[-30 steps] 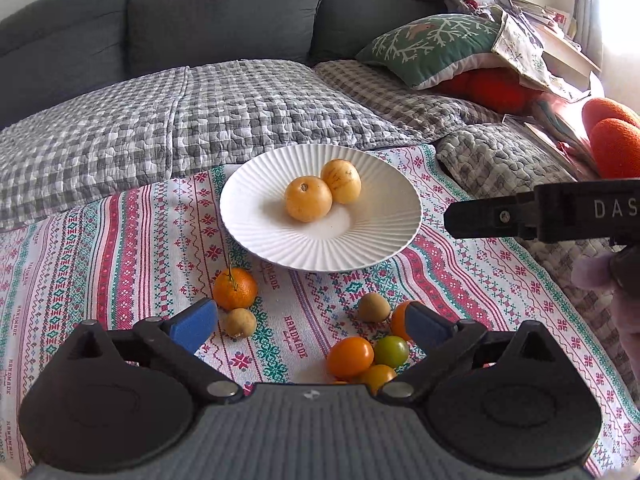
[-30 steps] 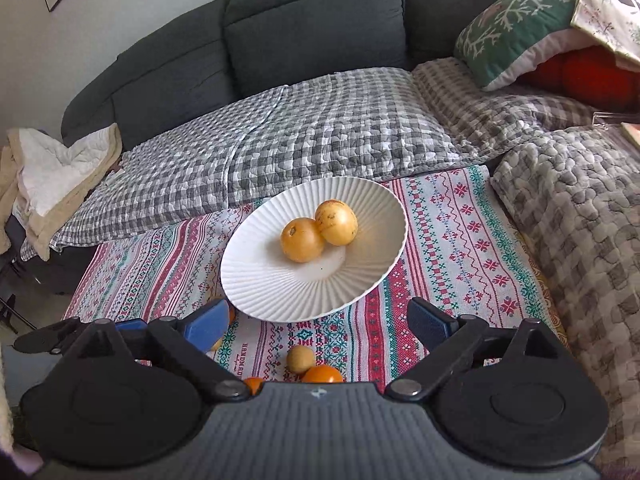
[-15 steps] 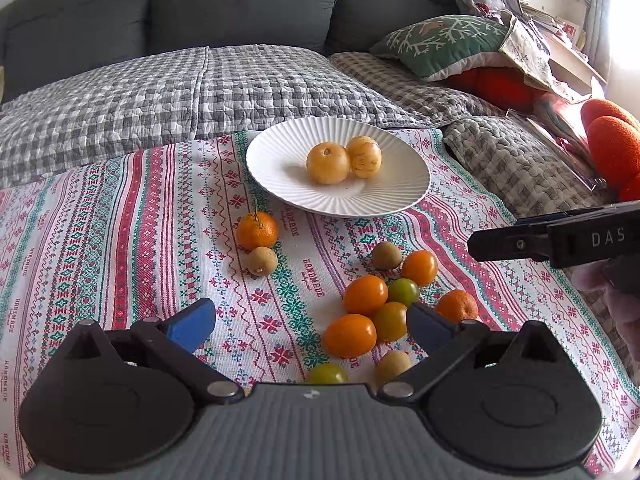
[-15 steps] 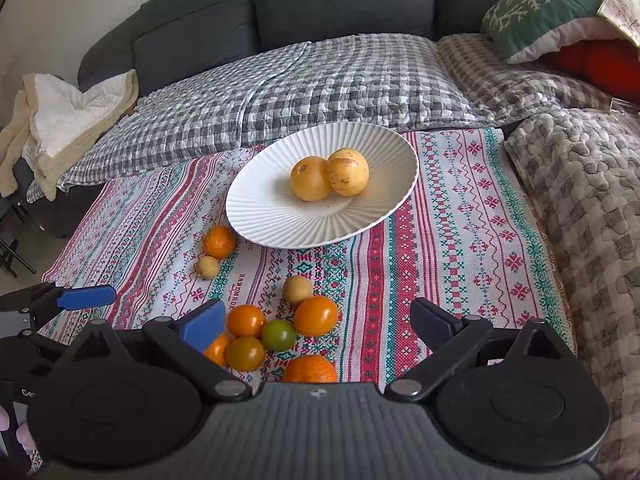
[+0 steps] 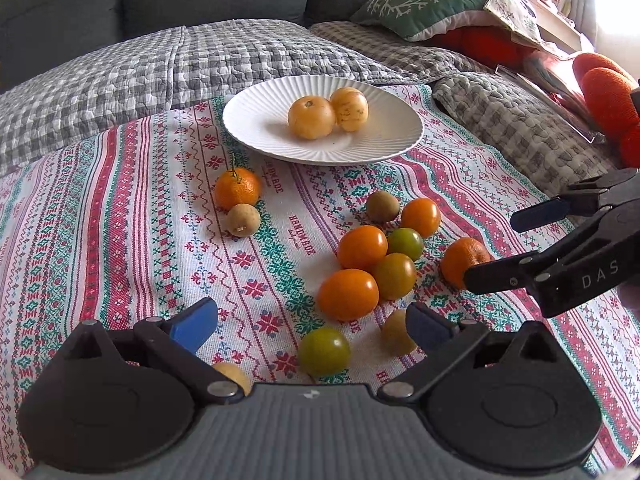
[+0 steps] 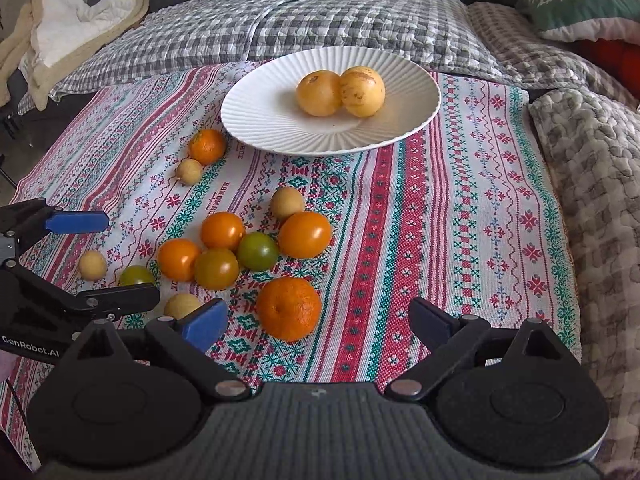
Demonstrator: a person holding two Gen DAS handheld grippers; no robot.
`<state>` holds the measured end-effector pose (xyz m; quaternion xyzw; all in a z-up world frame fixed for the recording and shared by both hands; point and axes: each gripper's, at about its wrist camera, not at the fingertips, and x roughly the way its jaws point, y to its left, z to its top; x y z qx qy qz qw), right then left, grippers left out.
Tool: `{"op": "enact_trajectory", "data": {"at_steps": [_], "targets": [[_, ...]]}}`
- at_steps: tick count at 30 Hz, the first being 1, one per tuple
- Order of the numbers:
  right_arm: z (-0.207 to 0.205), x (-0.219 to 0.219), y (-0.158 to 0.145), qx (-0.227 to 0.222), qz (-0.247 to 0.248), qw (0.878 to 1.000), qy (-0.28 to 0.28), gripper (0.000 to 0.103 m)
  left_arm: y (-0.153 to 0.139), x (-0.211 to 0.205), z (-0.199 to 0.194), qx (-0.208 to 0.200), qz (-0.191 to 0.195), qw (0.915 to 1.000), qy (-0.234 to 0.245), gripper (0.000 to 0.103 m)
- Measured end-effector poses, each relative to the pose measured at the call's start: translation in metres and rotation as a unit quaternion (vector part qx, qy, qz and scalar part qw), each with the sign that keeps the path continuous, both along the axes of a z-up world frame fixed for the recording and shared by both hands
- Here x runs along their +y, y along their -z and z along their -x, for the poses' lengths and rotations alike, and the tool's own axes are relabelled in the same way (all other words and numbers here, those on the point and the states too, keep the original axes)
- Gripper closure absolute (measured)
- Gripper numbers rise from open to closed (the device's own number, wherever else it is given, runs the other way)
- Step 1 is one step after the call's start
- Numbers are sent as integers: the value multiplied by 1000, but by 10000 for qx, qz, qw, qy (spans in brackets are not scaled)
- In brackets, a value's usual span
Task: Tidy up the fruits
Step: 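Grasp an orange tomato with the left tool while the right tool grasps a mandarin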
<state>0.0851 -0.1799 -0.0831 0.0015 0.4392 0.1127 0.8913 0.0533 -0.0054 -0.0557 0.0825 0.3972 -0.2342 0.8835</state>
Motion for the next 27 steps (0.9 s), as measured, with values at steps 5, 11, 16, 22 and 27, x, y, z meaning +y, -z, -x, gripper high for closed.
{"op": "enact_trajectory", "data": {"at_steps": [5, 11, 16, 22, 27], "targets": [[0, 7, 5, 56, 229, 9996, -125, 20, 3, -6, -2, 54, 52, 9999, 73, 20], [-2, 9, 8, 114, 224, 9995, -173, 37, 2, -9, -7, 190, 266, 9994, 104, 36], [-5, 10, 8, 102, 156, 9997, -178, 43, 4, -12, -12, 367, 423, 9984, 81, 49], [-6, 11, 8, 55, 106, 9998, -161, 48, 5, -15, -17, 523, 483, 9974, 60, 60], [-7, 10, 8, 21, 54, 9999, -119, 53, 7, -13, -21, 606, 452, 9971, -58, 73]]}}
